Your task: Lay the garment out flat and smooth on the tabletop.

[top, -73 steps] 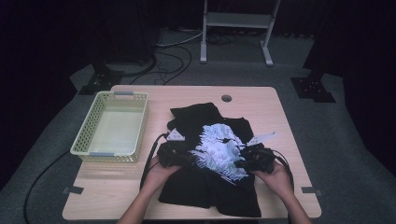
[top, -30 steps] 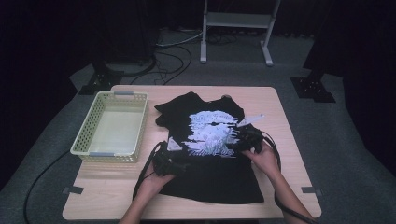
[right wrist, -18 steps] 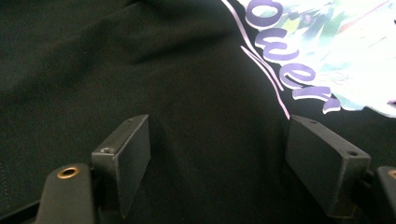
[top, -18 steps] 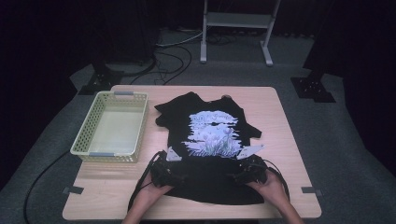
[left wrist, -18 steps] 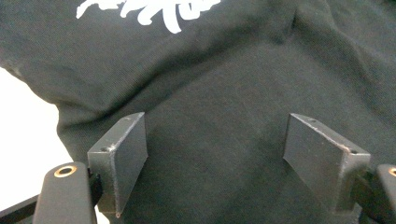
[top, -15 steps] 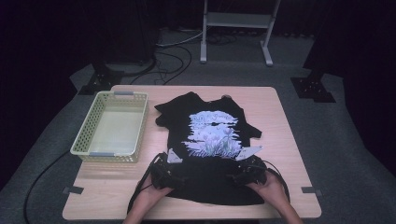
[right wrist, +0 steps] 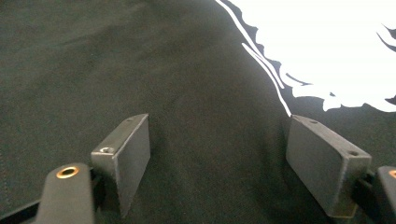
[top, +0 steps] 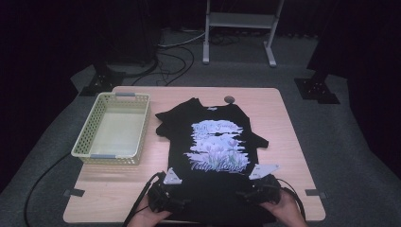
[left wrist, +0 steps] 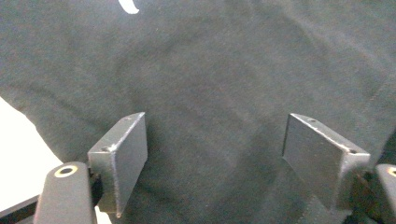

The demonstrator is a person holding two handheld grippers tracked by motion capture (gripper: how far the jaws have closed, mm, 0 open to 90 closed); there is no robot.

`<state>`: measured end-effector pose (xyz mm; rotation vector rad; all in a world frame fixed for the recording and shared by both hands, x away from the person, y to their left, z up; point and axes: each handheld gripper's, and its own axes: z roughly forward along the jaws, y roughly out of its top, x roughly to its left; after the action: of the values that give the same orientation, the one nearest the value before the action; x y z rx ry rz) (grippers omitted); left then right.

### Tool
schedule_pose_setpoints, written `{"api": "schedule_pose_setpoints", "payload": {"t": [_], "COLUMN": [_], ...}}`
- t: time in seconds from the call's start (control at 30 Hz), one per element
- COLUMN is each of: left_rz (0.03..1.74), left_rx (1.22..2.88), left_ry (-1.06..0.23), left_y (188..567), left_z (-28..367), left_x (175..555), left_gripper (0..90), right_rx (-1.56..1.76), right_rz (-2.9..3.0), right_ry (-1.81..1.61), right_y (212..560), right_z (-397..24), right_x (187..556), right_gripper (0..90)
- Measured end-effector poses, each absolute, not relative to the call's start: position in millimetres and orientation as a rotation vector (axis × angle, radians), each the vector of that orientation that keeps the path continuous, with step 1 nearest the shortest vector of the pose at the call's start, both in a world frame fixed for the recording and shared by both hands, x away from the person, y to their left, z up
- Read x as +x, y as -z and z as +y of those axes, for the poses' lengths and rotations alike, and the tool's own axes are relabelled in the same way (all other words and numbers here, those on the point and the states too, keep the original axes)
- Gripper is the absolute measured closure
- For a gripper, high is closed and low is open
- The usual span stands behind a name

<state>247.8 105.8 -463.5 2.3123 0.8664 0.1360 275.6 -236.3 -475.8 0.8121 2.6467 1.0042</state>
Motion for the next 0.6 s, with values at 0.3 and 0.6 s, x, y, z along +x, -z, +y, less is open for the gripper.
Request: {"api": "schedule_pose_setpoints", "payload": {"t": [0.3, 0.6], "left_rz": [0.841, 0.846], "left_rx": [2.246, 2.212], "left_ry": [-0.214, -0.256], "left_y": [453, 454], "left_z": [98, 85], "left_x": [283, 326], "left_gripper": [18.9, 18.9], "right_rx": [1.054, 1.334], "right_rz": [2.555, 2.400], "right_ry": [-1.160, -1.116], "right_y": [442, 437], "right_z": [-281, -320], "right_x": [324, 416], "right_gripper": [27.7, 51.2]}}
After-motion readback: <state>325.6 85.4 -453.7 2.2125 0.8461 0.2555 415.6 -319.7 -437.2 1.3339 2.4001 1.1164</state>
